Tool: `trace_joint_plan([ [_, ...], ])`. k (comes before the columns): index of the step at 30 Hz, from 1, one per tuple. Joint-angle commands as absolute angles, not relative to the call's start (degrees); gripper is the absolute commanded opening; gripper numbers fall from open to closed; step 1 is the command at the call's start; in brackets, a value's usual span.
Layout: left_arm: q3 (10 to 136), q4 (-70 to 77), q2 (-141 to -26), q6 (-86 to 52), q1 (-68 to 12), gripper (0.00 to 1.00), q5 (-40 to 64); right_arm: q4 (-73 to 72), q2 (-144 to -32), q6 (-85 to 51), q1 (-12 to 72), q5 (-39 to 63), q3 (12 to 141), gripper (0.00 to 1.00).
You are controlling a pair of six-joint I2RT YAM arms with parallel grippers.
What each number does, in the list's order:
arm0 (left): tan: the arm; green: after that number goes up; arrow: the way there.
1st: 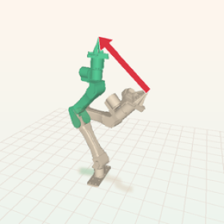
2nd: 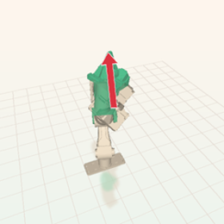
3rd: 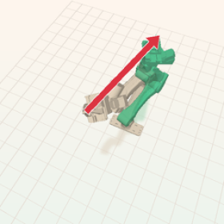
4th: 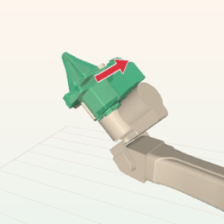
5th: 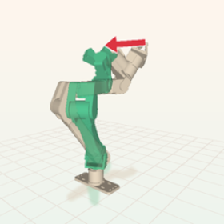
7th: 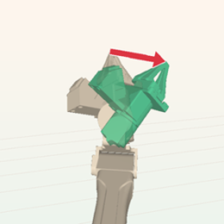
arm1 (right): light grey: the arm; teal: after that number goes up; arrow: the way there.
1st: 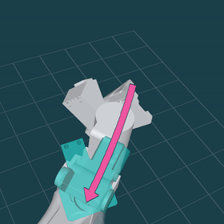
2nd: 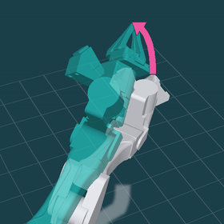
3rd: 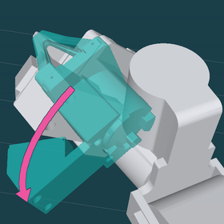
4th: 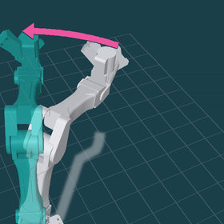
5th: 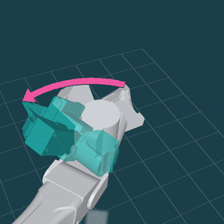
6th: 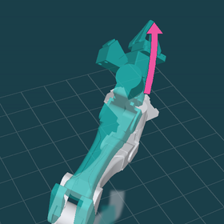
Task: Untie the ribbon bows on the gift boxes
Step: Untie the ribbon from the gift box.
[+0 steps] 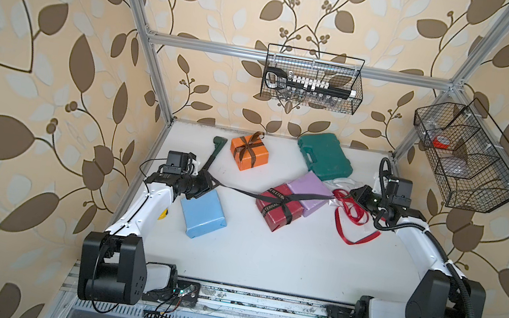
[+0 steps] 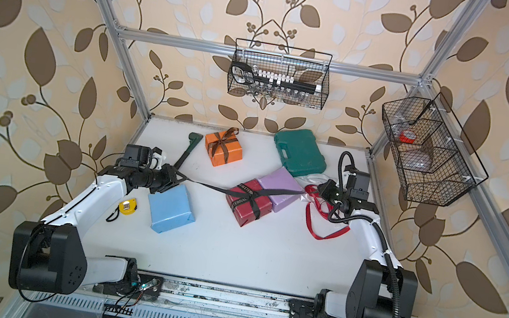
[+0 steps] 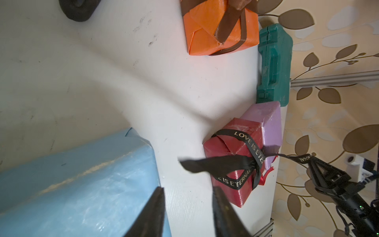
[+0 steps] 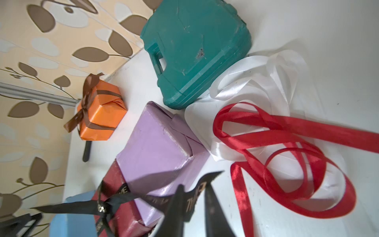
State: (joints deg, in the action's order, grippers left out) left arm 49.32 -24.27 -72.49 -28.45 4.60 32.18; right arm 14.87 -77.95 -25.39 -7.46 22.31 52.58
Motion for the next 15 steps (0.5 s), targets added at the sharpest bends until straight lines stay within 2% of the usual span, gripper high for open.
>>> trace_joint_plan([
  [1,48.83,-23.65,-71.56,-27.59,5.22,0.99,35.62,14.79,-77.52,-24.32,-5.98,27.27,52.29,0.53],
  [4,48.31,-23.39,-70.56,-27.69,5.11,0.99,35.91,16.59,-76.31,-22.01,-1.04,23.87,52.91,0.6],
  [7,48.47,-23.05,-69.88,-27.59,4.19,0.99,36.07,16.18,-75.61,-20.92,4.8,23.19,52.91,0.59],
  [12,50.28,-22.95,-71.34,-26.96,-1.43,0.99,35.33,16.52,-79.31,-17.5,17.66,25.39,55.38,0.44],
  [15,52.28,-23.32,-73.64,-26.17,-6.64,0.96,33.5,18.29,-83.2,-14.46,24.54,22.97,57.98,0.42],
])
